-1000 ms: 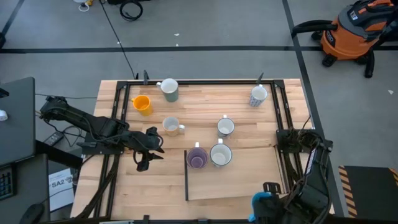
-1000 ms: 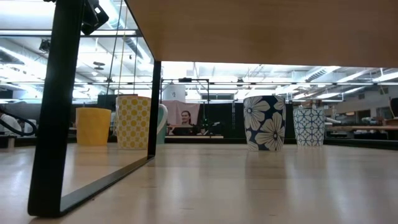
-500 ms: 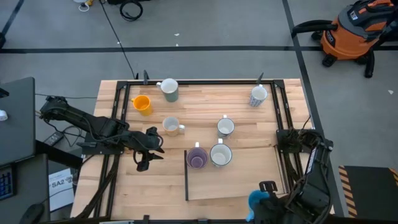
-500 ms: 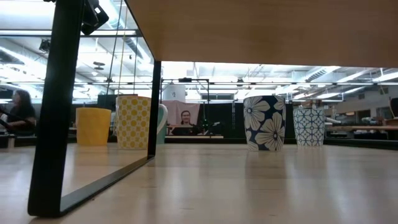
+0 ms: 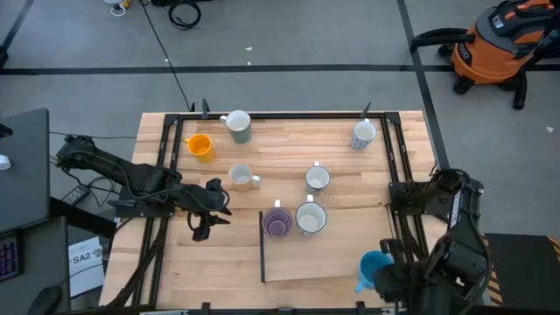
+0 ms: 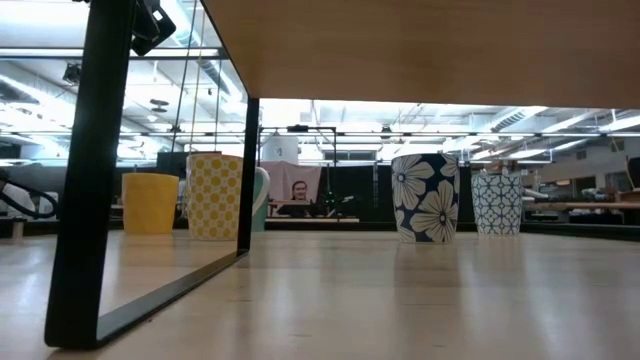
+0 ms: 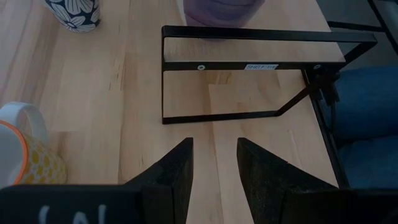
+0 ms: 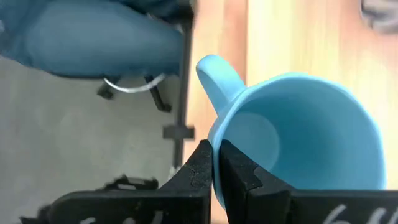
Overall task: Place coffee mugs
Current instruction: Put the light blue mug on the shelf
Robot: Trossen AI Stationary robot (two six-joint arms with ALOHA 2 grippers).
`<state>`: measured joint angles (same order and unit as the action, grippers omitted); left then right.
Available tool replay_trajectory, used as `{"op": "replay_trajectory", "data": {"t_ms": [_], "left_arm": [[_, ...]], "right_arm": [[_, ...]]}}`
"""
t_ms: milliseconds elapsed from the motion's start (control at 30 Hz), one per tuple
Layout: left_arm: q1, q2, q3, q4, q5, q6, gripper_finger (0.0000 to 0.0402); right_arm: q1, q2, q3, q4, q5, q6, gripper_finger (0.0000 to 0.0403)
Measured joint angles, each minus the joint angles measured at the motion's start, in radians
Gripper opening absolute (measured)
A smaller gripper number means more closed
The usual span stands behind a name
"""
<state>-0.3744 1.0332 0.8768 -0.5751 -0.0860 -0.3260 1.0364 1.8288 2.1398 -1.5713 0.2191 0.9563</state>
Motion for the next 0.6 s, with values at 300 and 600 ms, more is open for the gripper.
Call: {"op": "replay_trajectory", "data": {"t_ms": [300,600], "left_arm": [[0.000,0.000,0.000,0.002,0.000,0.000,0.0130],[0.000,0.000,0.000,0.004,0.000,-0.003,0.0130]], "right_arm": [[0.021,-0.149,-0.250,-0.002,-0.025,0.099,0.0018],[0.053,-0.183,-0.355,0.008,-0.012,0.100,0.0018]]}}
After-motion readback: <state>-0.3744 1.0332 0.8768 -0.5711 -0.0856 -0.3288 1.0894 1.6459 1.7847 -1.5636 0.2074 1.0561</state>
